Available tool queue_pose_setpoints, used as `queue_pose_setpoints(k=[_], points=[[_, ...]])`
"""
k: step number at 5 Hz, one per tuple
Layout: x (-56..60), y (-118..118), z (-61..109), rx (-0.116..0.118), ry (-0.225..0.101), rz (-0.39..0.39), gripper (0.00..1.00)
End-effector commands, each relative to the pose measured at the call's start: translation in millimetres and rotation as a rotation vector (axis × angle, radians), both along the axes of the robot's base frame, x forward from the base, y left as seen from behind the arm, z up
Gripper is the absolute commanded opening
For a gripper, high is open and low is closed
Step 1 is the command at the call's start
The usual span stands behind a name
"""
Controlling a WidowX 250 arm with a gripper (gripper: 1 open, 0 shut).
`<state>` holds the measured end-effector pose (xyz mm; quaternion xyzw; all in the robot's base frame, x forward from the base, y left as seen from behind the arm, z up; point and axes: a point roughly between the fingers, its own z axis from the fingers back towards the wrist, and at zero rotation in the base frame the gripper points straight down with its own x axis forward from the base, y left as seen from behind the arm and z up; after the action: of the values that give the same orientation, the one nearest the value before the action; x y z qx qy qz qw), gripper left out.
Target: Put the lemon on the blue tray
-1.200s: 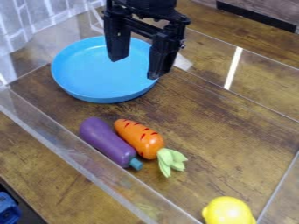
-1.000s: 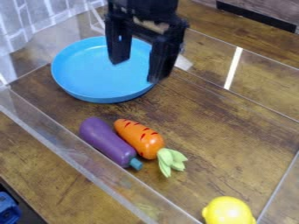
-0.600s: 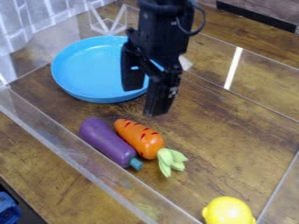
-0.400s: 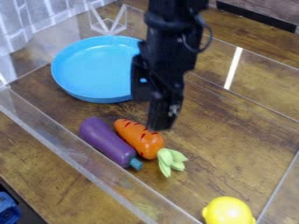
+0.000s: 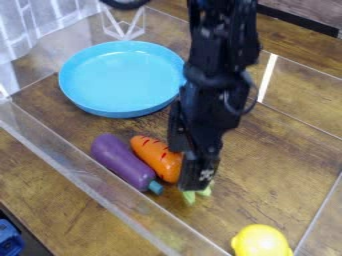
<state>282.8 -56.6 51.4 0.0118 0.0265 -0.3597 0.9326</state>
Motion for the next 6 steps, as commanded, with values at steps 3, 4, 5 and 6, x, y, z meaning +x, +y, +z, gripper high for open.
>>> queue_pose_setpoints(k=[3, 4, 5, 6], points=[[-6.2, 16, -7.1, -0.008, -0.039, -0.01, 0.0], [-12.0, 19, -3.0, -0.011, -0.043, 0.012, 0.0], [-8.6, 23, -12.0, -0.015, -0.05, 0.006, 0.0], [-5.7, 26, -22.4, -0.022, -0.058, 0.005, 0.0]])
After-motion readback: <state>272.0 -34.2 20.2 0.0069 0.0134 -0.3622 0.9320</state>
